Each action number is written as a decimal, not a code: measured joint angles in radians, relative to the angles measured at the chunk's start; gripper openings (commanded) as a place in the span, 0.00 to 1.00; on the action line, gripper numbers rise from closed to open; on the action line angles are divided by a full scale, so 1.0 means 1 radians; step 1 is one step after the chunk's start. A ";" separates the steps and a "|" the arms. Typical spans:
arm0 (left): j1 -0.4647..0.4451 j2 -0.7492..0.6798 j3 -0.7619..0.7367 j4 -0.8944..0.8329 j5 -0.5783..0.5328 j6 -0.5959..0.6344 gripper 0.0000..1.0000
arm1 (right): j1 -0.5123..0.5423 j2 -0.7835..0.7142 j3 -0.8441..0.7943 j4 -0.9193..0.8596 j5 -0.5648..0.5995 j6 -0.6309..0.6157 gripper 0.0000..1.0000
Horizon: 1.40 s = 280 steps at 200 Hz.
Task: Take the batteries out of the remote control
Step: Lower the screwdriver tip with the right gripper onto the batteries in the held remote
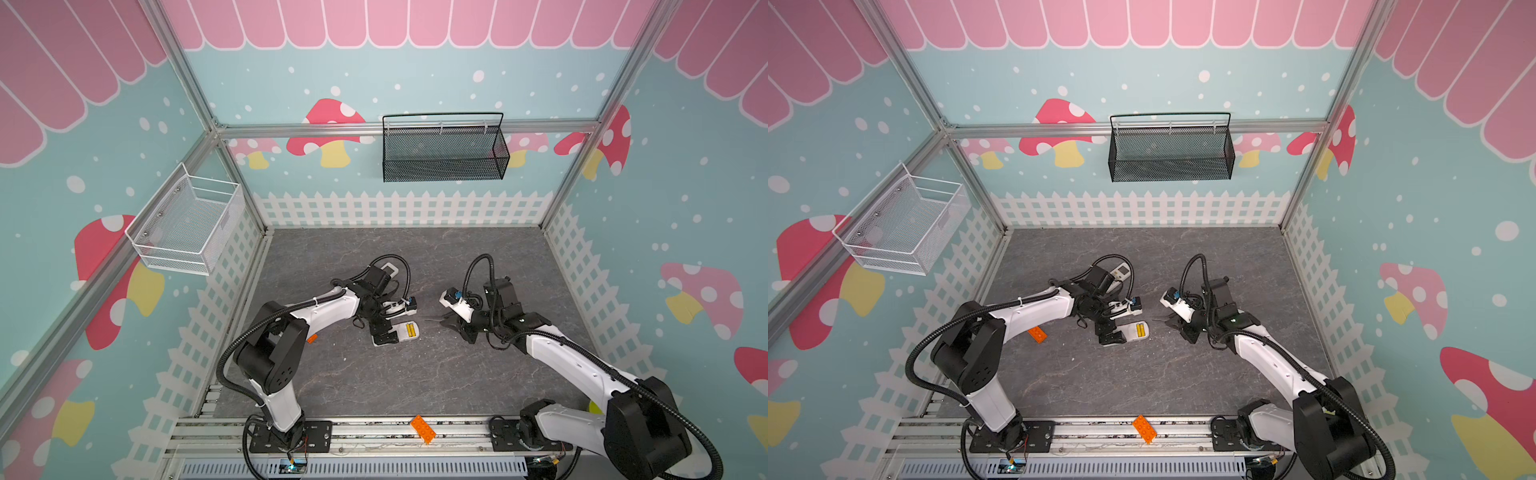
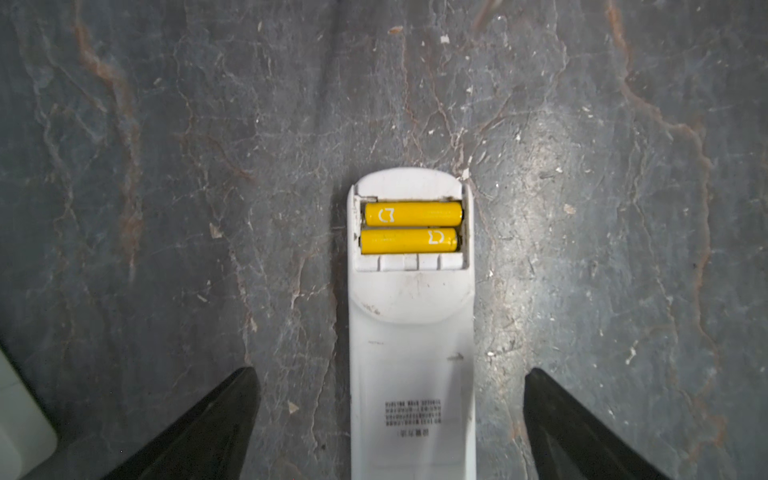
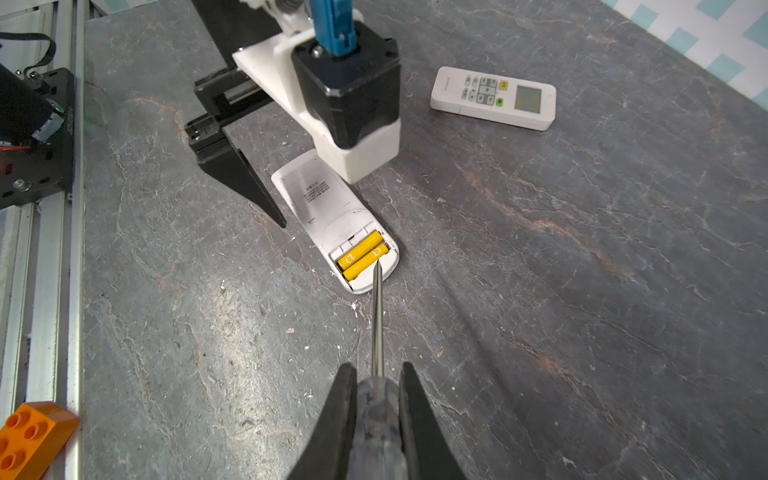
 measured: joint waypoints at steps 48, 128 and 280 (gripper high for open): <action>-0.058 0.073 0.050 0.014 -0.059 0.025 0.99 | 0.000 0.027 0.000 -0.002 -0.013 -0.008 0.00; -0.098 0.114 0.070 -0.008 -0.126 0.080 0.78 | 0.001 -0.029 -0.097 0.045 -0.010 -0.040 0.00; -0.102 0.060 0.005 -0.140 -0.042 0.235 0.68 | 0.085 0.033 -0.099 0.032 -0.037 -0.094 0.00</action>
